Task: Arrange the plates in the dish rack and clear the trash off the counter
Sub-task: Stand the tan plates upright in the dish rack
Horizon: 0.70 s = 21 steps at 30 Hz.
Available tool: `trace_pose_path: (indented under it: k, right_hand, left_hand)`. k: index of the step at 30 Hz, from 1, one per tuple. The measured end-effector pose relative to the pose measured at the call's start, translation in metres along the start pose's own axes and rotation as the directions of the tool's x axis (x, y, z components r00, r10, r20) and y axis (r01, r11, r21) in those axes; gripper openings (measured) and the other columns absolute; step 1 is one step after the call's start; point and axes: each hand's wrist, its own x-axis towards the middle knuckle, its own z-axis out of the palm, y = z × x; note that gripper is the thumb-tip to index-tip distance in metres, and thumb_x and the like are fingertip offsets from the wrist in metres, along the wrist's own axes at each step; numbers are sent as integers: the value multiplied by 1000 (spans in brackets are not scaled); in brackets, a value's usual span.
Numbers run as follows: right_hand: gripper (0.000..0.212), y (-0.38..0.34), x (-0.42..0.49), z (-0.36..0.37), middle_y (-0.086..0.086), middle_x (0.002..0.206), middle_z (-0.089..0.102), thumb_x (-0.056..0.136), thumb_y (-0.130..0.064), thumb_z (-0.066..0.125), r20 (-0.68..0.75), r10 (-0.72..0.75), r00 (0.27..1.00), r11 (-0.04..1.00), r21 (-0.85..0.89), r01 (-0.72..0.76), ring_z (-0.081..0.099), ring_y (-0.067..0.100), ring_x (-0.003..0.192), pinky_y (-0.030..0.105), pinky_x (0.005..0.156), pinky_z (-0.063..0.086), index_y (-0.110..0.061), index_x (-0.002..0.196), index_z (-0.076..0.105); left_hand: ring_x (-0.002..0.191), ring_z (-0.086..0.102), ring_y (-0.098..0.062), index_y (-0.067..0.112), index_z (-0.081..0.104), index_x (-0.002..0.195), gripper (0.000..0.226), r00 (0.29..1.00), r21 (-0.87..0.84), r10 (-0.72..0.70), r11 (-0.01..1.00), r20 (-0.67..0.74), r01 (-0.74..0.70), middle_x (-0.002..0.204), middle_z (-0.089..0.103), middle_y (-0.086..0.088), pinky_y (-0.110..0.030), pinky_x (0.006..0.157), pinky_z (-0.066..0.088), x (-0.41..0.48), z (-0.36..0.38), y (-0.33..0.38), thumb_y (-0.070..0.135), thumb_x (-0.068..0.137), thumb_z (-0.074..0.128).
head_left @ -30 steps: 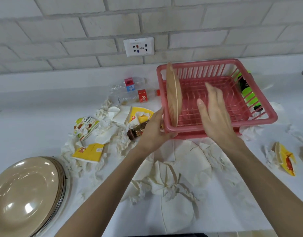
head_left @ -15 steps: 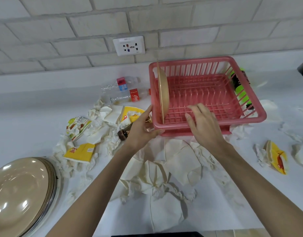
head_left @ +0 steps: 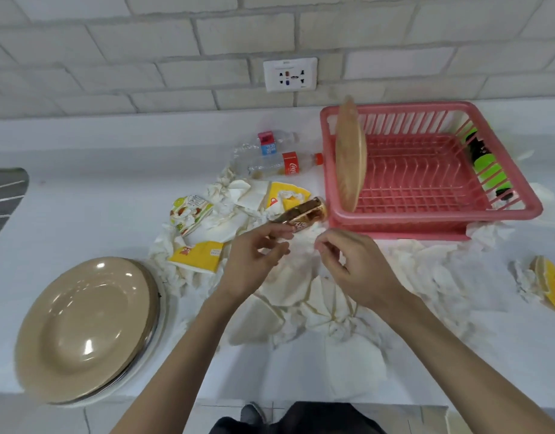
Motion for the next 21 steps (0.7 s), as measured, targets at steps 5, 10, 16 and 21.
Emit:
trace_pose_path:
  k: [5,10,16,21]
  right_hand:
    - [12,-60,13,77,-5,60,54,93,-22,52,206,20,978,996,84,-38,49,15,57,42,58,46,-21,84,59]
    - [17,-116,19,155,-1,55,53,97,-23,52,309,26,951,989,134,-70,48,20,51,42,54,43,-19,83,61]
    - [22,-155,19,217,3,83,62,98,-31,44,391,196,899,979,-34,-199,57,25,82,38,70,46,-20,115,54]
    - [38,-177,19,241,6,108,64,97,-41,43,420,286,861,958,-130,-255,60,30,96,41,81,49,-19,128,41]
  left_hand:
    - [77,72,-15,18,73,97,15,983,-15,-89,996,-159,87,92,75,5,-27,64,54,-65,-86,-24,6,94,63]
    - [79,68,-5,21,75,96,23,946,133,-88,982,-311,135,87,75,12,-13,67,50,-130,-173,-66,2,92,63]
    - [103,60,-8,28,68,104,17,909,385,-6,905,-417,183,109,68,16,-30,90,47,-163,-258,-117,28,89,61]
    - [130,41,-31,19,49,139,55,896,560,-100,749,-433,354,144,46,-2,-52,101,40,-152,-310,-159,37,89,65]
